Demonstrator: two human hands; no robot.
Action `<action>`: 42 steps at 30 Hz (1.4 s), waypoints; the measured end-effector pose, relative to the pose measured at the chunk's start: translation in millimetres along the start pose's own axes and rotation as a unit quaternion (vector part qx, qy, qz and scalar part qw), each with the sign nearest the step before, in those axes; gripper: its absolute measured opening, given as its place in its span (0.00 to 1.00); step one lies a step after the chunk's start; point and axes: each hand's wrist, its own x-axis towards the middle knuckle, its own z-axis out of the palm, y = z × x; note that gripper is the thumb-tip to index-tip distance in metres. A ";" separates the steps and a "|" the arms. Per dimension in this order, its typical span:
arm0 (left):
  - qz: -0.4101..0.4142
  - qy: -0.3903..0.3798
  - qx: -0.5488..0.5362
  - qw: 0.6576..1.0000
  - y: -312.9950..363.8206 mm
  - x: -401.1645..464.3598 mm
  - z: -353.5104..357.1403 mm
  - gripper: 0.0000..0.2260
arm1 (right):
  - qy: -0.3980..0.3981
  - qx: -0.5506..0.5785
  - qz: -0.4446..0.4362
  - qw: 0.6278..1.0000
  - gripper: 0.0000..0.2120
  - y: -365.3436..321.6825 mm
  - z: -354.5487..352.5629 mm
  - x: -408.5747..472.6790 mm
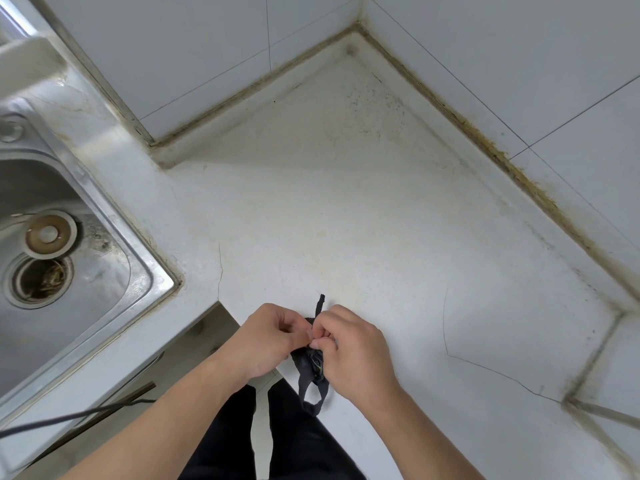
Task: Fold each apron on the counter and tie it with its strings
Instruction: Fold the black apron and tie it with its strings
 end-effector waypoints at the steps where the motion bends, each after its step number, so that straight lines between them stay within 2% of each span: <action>1: -0.003 -0.005 0.006 1.000 -0.4 0.5 -0.4 0.08 | 0.006 0.002 0.007 1.000 0.13 0.7 2.2 -1.1; 5: -0.015 -0.021 0.020 0.999 0.0 1.2 -1.3 0.07 | 0.013 0.057 0.053 0.997 0.13 4.3 6.6 -3.7; 8: 0.007 -0.021 0.057 0.998 0.3 -2.6 2.2 0.07 | 0.018 0.082 0.070 0.994 0.13 5.4 6.0 -4.0; 12: 0.050 0.074 0.133 0.987 -4.4 -7.7 14.2 0.04 | 0.027 0.109 0.097 0.989 0.12 4.1 5.2 -2.0; 16: 0.081 0.141 0.171 0.972 -11.3 -10.1 20.4 0.06 | 0.030 0.162 0.149 0.975 0.12 2.6 2.3 -3.6; 22: 0.115 0.127 0.177 0.969 -19.2 -10.4 24.6 0.04 | 0.025 0.207 0.170 0.963 0.13 1.8 2.3 -7.5; 28: 0.155 0.153 0.220 0.951 -25.8 -4.3 29.4 0.03 | -0.006 0.227 0.198 0.954 0.12 2.4 -1.6 -6.5; 33: 0.173 0.136 0.222 0.950 -27.8 -1.3 29.0 0.05 | -0.013 0.237 0.208 0.949 0.11 5.4 -2.2 -7.7; 36: 0.192 0.126 0.216 0.949 -31.2 -1.0 28.0 0.03 | -0.009 0.226 0.214 0.950 0.11 5.5 0.0 -8.6; 42: 0.255 0.163 0.283 0.910 -45.6 1.1 33.9 0.03 | -0.020 0.246 0.260 0.933 0.13 -0.1 3.0 -7.8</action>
